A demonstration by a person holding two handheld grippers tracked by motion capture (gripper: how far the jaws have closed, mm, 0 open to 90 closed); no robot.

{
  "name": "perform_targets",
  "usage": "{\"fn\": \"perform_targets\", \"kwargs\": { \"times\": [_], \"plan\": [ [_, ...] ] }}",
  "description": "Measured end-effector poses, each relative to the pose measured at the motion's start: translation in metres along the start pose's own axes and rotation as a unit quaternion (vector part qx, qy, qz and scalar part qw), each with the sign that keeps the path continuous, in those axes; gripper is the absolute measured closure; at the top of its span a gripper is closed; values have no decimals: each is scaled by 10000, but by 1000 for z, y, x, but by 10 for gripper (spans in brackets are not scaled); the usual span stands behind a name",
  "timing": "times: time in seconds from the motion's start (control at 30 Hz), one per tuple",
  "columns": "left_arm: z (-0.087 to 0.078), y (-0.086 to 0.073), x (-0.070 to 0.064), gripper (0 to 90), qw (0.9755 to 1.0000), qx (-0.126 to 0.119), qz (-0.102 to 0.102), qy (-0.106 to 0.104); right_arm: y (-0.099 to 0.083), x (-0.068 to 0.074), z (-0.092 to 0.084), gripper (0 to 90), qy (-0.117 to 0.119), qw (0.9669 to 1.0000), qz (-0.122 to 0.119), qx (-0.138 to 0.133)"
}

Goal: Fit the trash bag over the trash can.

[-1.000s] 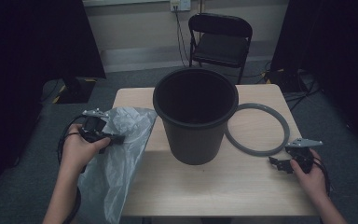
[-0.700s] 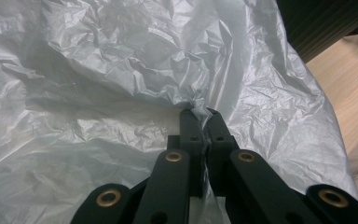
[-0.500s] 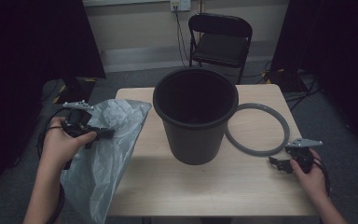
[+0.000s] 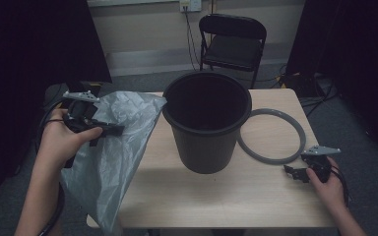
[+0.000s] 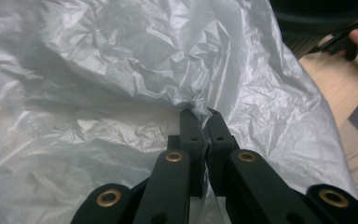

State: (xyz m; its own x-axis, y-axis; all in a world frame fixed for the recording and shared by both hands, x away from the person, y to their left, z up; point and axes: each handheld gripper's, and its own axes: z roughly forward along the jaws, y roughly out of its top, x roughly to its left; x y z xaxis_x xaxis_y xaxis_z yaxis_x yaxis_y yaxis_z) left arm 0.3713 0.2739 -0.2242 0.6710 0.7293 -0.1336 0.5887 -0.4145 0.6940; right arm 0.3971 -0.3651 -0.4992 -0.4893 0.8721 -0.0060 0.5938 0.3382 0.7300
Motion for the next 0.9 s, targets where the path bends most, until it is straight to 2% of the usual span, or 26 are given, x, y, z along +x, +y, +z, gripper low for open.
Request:
{"fn": "perform_targets", "kwargs": {
  "times": [0.3,0.67,0.9],
  "plan": [
    [3,22,-12,886,9996,-81,239,-133,0,0,0,113,-4,10000,7,-1],
    [28,54,-34,887,9976,30,586,-378,0,0,0,113,1,10000,-6,-2],
    [48,73,-44,886,9964,79,715,-459,0,0,0,113,2,10000,-6,-1]
  ]
}}
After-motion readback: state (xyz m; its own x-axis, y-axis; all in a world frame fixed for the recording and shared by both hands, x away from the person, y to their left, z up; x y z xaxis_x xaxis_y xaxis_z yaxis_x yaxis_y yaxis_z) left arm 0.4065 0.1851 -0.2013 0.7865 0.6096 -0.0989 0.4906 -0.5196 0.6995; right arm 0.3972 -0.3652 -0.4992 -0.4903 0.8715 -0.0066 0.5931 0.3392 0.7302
